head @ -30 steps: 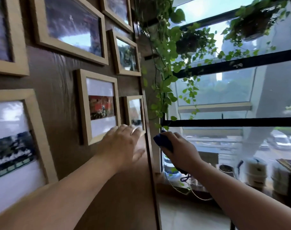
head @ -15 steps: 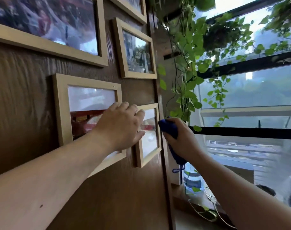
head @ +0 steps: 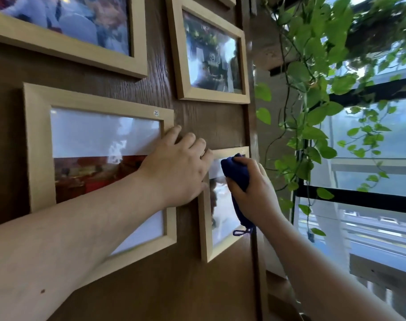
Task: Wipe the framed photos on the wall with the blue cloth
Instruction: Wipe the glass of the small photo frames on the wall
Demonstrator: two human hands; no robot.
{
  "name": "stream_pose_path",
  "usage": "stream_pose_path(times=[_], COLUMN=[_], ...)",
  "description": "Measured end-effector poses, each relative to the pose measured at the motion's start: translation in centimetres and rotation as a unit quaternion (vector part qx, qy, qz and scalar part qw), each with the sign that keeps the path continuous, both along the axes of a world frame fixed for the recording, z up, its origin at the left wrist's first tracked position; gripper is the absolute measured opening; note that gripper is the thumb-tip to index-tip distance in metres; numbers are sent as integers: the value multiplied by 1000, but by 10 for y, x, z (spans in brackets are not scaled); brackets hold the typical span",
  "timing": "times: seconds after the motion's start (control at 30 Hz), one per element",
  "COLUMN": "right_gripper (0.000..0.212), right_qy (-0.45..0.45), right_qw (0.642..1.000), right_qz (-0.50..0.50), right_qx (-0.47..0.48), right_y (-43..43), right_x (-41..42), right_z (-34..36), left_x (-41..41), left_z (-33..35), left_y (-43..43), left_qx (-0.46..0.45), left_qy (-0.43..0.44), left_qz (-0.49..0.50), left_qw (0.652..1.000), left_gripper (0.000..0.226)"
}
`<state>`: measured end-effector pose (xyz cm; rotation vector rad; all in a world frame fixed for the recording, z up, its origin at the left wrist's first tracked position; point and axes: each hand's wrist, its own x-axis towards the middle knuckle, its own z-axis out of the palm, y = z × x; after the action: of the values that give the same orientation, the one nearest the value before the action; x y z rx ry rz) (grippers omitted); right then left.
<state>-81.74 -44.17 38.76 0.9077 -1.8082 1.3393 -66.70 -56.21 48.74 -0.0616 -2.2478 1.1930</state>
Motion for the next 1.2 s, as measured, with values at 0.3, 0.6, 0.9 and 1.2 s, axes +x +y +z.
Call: stream_pose_path(times=[0.3,0.6,0.9,1.2], right_gripper=[50,41,48,36], right_qy=[159,130,205,212], right_qw=[985,985,977,971], right_qz=[16,-97,10,-66], right_qx=[68,55,59,85], right_y=[-22,-4,-22,6], right_x=[-12,-65,-43,-86], right_z=[-14,-23,-28,-32], left_x=[-27,-32,-32,-32], left_z=[-16,-21,-24,-25], left_y=[8,12,14,15], left_qx=[-5,7,13,11], left_qy=[37,33,25,21], left_qz=[101,139,153,164], left_qw=[994,990,988,986], left_gripper=[88,95,93,91])
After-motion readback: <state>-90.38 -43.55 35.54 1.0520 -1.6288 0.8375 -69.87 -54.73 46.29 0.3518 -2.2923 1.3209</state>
